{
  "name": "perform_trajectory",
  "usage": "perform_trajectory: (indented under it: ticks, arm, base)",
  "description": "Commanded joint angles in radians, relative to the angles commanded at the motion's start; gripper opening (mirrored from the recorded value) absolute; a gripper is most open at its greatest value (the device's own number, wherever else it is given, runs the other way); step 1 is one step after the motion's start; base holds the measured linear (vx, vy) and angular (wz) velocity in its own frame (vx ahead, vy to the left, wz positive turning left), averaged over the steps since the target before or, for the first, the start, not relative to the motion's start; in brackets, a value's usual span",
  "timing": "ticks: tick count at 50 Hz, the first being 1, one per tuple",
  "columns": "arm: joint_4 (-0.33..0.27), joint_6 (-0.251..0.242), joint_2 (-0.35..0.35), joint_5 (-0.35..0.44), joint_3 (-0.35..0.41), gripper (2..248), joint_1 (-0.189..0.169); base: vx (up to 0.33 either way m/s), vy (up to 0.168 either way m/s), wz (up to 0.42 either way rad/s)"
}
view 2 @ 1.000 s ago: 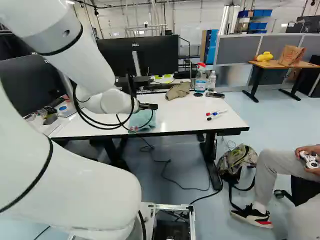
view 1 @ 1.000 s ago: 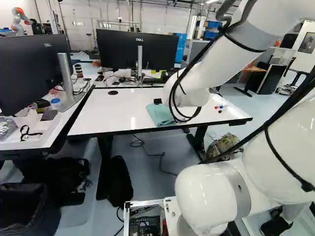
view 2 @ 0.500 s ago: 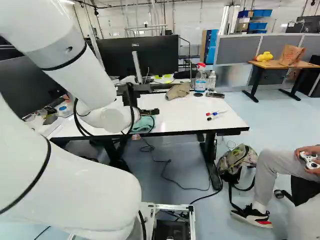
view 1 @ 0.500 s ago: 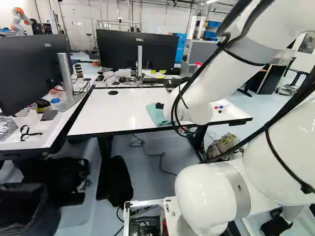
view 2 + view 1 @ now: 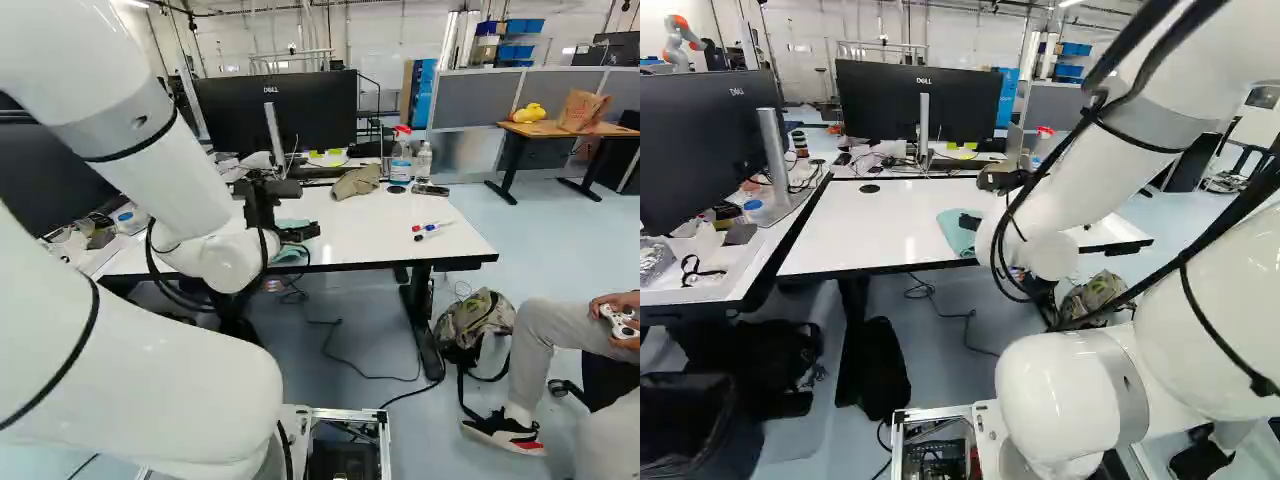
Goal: Clean the table with the green towel
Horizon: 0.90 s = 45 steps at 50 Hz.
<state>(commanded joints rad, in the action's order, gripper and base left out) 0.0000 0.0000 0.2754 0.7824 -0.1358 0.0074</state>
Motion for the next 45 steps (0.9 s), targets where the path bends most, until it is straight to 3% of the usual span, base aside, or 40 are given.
perform_trajectory:
  ticks: [22, 45]
  arm:
    - [0.000, 0.000, 0.003, 0.072, 0.039, 247, -0.006]
    - [0.000, 0.000, 0.004, 0.090, 0.049, 247, -0.007]
  base:
    - [0.000, 0.000, 0.000]
    - [0.000, 0.000, 0.000]
